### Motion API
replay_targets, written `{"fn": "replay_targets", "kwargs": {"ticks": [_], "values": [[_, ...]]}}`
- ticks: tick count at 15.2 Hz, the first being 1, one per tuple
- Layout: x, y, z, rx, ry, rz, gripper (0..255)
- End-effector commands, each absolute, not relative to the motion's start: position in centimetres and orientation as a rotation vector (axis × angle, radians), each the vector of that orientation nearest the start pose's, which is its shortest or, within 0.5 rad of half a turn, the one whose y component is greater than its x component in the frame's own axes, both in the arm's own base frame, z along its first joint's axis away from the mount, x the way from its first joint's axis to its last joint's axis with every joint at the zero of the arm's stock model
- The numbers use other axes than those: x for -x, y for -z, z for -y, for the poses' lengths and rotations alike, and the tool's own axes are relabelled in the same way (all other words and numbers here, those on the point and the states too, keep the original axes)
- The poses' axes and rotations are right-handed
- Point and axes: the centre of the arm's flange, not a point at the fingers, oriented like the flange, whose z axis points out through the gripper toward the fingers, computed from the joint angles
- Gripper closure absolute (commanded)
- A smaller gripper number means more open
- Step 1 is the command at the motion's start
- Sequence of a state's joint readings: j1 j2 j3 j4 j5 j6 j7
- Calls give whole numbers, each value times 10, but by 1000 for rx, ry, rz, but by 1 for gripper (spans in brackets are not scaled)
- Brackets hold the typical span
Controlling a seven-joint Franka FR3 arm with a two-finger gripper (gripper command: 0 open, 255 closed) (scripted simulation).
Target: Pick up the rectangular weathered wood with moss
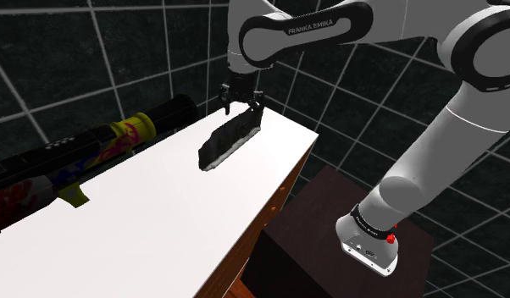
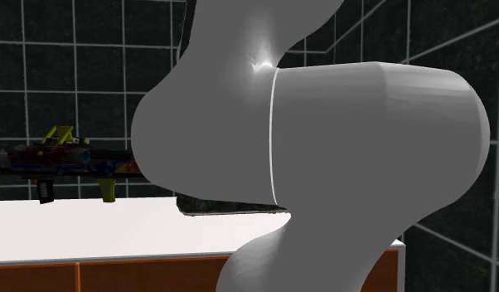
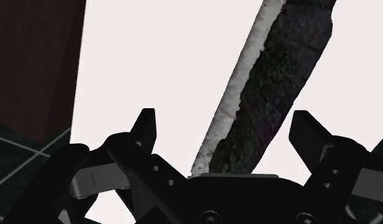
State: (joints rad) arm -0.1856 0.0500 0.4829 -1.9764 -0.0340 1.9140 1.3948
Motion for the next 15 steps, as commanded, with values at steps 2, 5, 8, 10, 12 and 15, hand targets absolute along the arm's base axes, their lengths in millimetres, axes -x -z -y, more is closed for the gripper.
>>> {"fn": "replay_targets", "kwargs": {"ticks": [2, 5, 8, 10, 12, 15], "values": [[-564, -408, -157, 2629, -135, -1890, 0], [-597, -381, -149, 2484, -166, -2096, 0], [-598, -370, -149, 2480, -167, -2101, 0], [-598, -360, -149, 2480, -167, -2101, 0], [-598, -349, -149, 2480, -167, -2101, 0], [-598, -341, -149, 2480, -167, -2101, 0]]}}
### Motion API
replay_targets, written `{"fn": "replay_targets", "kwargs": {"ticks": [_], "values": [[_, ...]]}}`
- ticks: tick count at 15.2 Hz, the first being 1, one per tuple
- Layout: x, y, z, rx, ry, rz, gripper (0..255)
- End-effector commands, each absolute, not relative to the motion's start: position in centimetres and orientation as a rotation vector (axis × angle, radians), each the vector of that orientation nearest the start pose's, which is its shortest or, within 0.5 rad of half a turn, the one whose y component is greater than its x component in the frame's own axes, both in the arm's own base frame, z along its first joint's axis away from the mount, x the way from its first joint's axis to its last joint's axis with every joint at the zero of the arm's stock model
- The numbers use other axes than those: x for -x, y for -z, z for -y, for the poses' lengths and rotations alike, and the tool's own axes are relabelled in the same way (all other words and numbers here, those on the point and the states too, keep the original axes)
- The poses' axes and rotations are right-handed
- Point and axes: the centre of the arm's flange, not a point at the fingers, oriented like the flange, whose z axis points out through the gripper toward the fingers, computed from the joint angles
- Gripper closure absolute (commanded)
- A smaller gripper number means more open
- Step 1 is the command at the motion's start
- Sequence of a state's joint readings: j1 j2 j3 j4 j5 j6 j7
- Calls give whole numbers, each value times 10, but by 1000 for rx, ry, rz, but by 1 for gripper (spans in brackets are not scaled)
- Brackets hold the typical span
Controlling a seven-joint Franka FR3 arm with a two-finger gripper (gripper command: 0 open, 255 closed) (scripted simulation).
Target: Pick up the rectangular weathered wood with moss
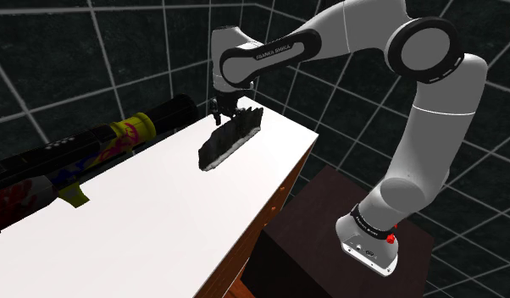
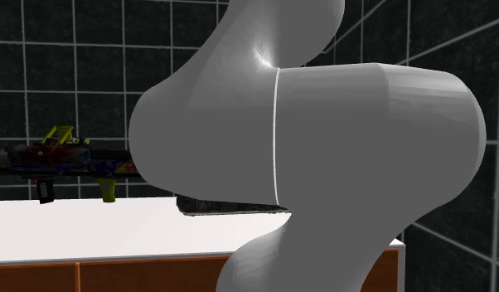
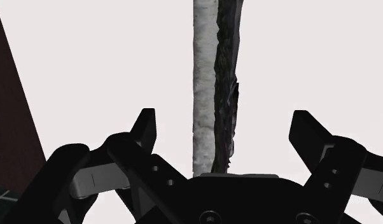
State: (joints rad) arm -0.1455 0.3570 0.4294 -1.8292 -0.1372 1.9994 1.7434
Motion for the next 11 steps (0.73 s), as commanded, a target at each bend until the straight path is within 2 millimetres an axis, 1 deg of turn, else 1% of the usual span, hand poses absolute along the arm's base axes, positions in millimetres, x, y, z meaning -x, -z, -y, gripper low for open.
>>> {"fn": "replay_targets", "kwargs": {"ticks": [1, 10, 11], "values": [[-598, -341, -149, 2480, -167, -2101, 255], [-598, -341, -149, 2480, -167, -2101, 255], [-598, -346, -149, 2480, -167, -2101, 255]]}}
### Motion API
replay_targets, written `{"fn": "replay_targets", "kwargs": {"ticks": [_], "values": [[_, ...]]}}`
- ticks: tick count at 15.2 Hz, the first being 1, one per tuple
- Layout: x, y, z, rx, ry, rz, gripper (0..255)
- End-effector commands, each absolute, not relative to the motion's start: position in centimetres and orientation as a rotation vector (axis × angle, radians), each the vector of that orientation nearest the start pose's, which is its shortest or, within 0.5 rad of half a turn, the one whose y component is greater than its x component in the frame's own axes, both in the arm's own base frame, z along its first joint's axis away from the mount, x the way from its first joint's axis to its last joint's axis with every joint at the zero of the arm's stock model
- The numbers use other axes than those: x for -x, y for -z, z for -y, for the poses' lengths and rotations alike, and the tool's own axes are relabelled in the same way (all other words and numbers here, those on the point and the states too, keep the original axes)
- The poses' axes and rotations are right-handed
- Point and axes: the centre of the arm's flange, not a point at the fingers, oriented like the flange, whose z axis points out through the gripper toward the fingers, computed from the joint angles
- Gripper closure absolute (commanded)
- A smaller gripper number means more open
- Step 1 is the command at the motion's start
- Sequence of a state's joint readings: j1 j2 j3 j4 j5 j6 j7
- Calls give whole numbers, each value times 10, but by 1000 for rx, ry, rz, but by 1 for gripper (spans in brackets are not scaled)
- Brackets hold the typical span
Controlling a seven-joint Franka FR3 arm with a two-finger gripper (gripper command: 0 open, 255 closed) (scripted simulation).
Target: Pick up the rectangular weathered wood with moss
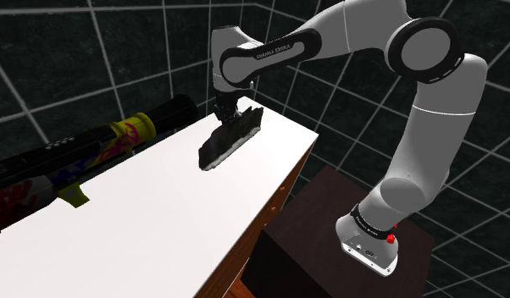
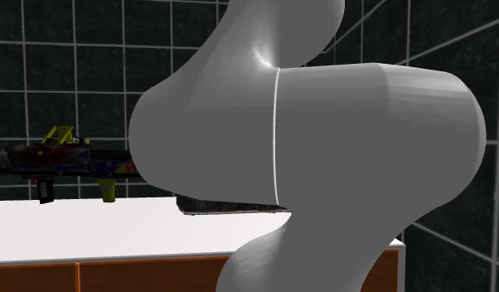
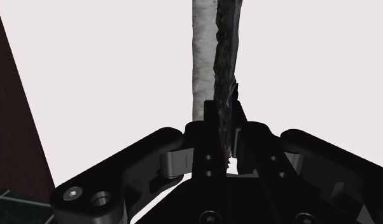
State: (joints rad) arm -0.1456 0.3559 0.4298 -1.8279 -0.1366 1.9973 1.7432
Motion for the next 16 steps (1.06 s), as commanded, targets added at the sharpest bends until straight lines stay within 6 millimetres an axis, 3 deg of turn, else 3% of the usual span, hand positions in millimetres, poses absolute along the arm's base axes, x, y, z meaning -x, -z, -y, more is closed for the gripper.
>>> {"fn": "replay_targets", "kwargs": {"ticks": [1, 14, 16], "values": [[-598, -351, -149, 2480, -167, -2101, 255], [-598, -420, -149, 2480, -167, -2101, 255], [-598, -421, -149, 2480, -167, -2101, 255]]}}
